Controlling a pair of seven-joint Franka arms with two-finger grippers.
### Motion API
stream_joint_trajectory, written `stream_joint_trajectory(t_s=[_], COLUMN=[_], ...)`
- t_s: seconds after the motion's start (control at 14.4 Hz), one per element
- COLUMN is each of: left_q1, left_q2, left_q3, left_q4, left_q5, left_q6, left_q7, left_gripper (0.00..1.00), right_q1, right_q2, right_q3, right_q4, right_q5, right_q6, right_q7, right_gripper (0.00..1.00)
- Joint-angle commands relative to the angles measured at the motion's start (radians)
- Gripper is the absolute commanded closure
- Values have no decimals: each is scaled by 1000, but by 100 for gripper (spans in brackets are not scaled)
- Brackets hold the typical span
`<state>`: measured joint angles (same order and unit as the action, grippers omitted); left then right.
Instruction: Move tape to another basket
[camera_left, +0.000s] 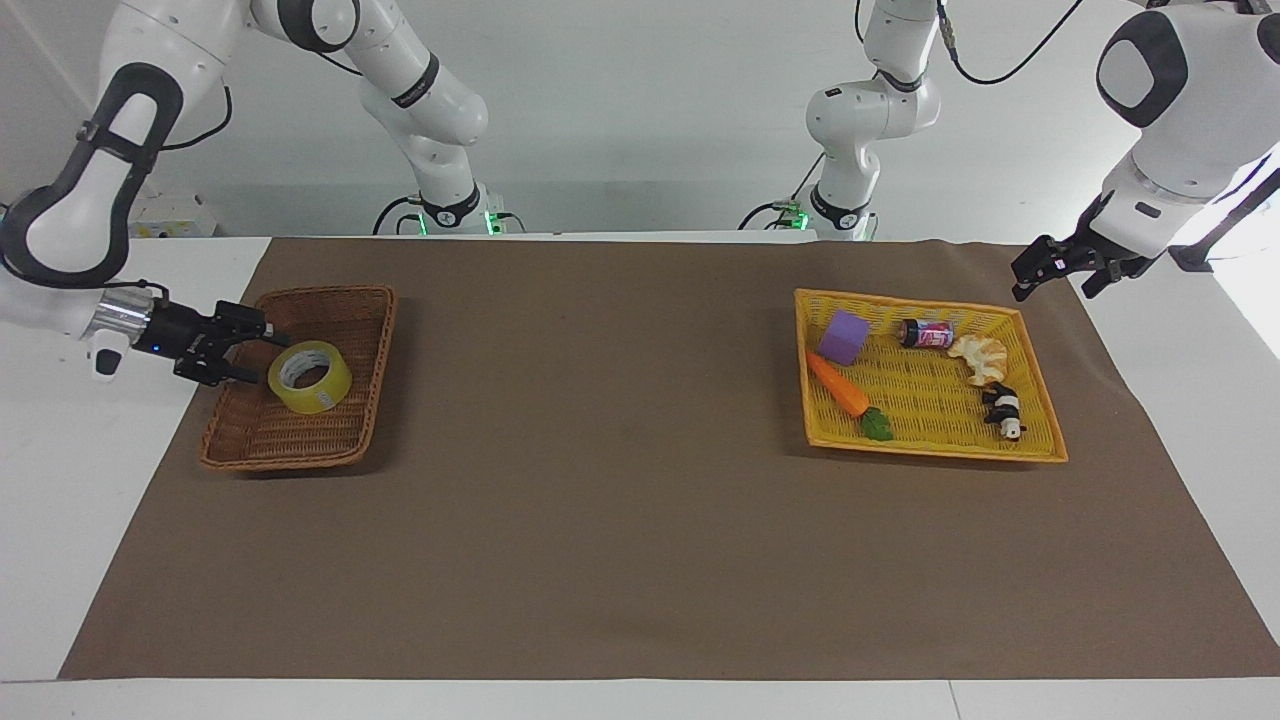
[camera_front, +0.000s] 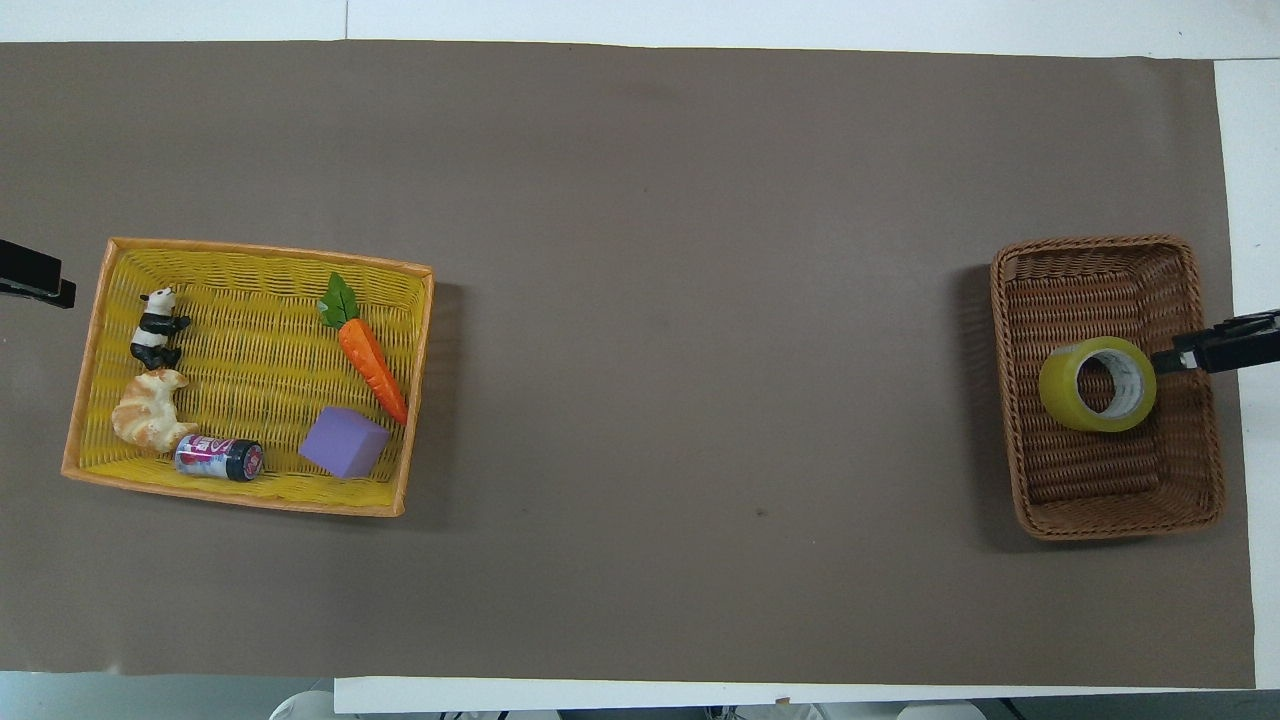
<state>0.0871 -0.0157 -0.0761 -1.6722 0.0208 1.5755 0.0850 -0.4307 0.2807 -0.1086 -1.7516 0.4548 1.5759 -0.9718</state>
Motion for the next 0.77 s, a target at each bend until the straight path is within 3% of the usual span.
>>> stream_joint_trajectory(t_s=[0.0,0.49,0.7], left_q1=[-12,-12,-7], left_q2=[-18,-18,-17], left_q3=[-1,-5,-5], left_q4=[-17,-15,-11], left_q5=[-7,-12,-25], left_q6=[-14,-19,-20], left_q7=[4,-5,-8], left_gripper=[0,0,0], right_q1=[73,269,319], right_q2=[-113,-287,-295], right_q3=[3,6,7], right_q4=[-11,87,158], right_q5=[-114,-347,-444], right_q6=[38,-10,-109], right_q7=[115,707,792], right_gripper=[0,0,0])
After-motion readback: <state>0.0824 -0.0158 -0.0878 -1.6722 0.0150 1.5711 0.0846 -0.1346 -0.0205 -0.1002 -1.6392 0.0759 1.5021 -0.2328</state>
